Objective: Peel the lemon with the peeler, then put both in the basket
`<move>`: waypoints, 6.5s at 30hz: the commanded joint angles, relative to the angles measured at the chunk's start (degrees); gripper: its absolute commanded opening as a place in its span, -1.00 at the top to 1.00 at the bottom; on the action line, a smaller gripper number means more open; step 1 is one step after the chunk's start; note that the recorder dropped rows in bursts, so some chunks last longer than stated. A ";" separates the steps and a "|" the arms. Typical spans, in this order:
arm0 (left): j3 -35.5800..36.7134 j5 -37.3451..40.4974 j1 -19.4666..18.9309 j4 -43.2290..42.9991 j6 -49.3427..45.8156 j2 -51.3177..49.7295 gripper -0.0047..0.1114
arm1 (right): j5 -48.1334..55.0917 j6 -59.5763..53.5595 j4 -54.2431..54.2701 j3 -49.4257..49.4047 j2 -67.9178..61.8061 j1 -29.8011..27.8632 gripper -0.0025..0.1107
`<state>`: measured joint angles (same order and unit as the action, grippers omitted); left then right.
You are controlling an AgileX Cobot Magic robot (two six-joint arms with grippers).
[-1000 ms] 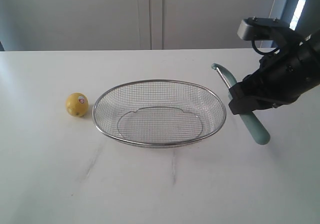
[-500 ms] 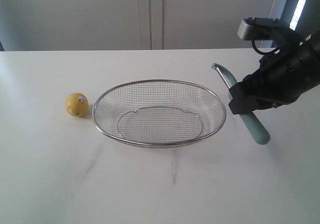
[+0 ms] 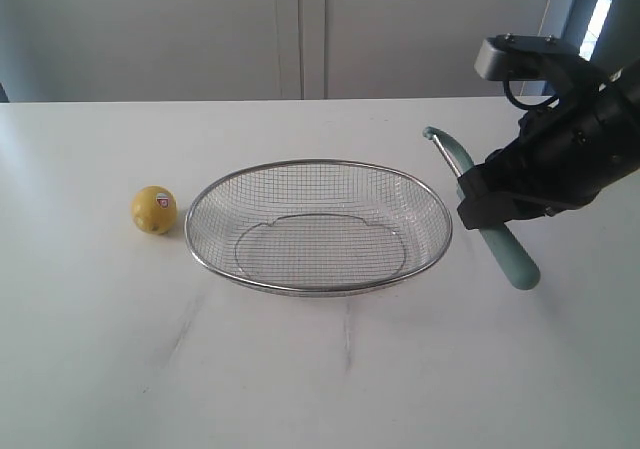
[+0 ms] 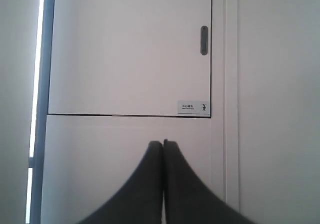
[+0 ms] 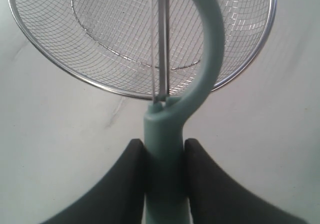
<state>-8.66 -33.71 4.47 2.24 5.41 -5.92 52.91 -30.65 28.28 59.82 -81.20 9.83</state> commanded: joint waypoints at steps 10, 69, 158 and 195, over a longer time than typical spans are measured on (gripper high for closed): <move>-18.77 23.28 0.32 -0.85 0.84 -22.34 0.91 | -0.44 0.03 0.38 0.11 0.12 -0.25 0.96; -62.94 46.14 12.21 4.70 2.55 -95.56 -0.44 | -0.67 0.03 0.38 0.11 0.12 -0.25 0.96; -63.04 41.99 12.21 4.56 2.13 -108.13 0.32 | -0.68 0.99 0.38 0.11 0.12 -0.25 0.96; -31.76 70.44 12.21 71.71 -96.03 -41.19 0.92 | -0.68 0.99 0.38 0.11 0.12 -0.25 0.96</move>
<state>-44.08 29.71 16.49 56.16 -66.17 -50.50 52.58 -29.64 28.28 59.82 -81.20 9.83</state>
